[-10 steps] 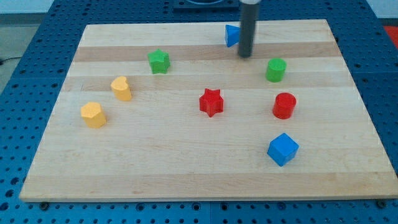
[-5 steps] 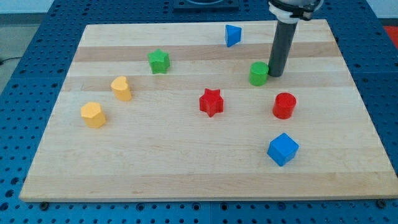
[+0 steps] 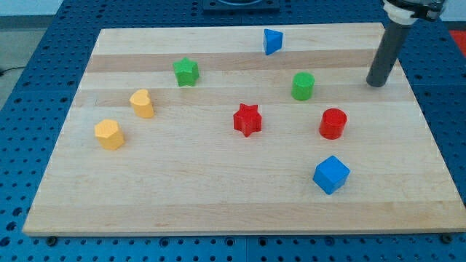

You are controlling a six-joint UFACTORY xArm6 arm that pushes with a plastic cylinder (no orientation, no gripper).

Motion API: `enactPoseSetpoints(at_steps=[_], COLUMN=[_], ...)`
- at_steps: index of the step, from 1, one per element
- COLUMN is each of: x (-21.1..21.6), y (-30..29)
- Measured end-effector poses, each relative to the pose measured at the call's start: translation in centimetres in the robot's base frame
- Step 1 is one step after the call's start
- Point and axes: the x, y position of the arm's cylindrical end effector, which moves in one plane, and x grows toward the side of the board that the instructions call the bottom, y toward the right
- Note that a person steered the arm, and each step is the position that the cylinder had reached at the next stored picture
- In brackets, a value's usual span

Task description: Slide the blue triangle green circle and red star to make triangle

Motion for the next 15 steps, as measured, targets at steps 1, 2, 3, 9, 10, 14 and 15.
enactPoseSetpoints(at_steps=[1, 2, 3, 9, 10, 14, 15], x=[-0.4, -7.7, -13.8, -9.9, -9.4, -7.4, -7.3], y=[0.5, -1.6, -7.7, -17.3, -13.7, -16.4, -18.2])
